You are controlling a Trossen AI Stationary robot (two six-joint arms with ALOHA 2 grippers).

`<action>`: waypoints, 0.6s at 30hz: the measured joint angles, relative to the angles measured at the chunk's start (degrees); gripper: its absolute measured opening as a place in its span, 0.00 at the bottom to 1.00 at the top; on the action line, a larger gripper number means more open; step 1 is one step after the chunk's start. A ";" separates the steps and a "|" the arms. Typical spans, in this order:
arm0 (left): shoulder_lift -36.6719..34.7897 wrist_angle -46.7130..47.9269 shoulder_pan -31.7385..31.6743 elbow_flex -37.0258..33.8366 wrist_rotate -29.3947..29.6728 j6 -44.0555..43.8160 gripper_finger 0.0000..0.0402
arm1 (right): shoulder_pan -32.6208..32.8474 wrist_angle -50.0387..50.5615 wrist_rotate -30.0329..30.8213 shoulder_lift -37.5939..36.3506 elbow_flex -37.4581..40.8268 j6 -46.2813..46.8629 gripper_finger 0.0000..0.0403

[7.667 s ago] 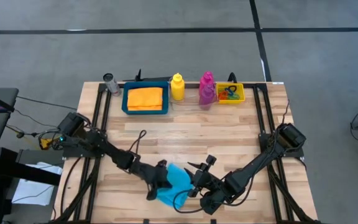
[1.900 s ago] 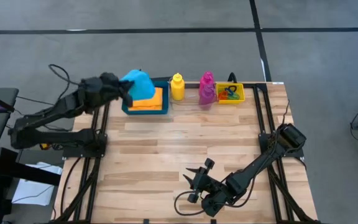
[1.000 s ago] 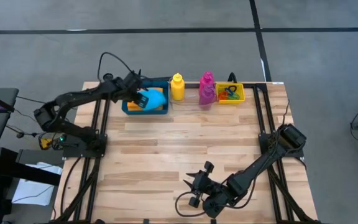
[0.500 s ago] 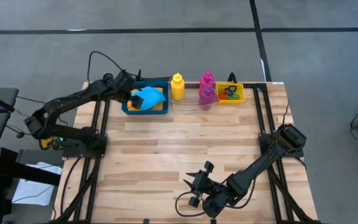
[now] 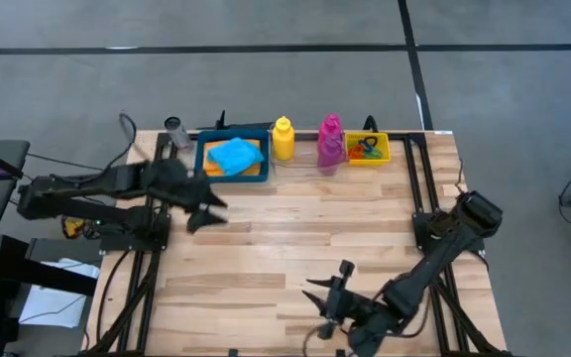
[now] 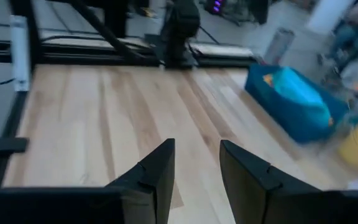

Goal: Pick & Place Sports Items
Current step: Return to Home Position

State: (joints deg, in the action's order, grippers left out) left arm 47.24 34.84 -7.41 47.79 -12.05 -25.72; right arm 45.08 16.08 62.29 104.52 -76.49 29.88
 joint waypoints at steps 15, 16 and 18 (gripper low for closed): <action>-9.20 -54.42 33.38 -32.04 22.71 6.51 0.74 | 12.18 50.97 4.47 -11.92 0.01 48.07 0.30; -9.15 -57.94 33.84 -32.94 22.99 8.24 0.74 | 12.25 50.40 4.45 -11.90 0.06 47.82 0.30; -9.15 -63.68 34.29 -34.14 23.16 11.70 0.74 | 12.04 45.75 4.36 -12.01 1.55 45.23 0.30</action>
State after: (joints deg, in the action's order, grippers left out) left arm 38.09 -28.84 26.88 13.66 11.11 -14.02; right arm 57.12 61.82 66.65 92.51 -74.94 75.10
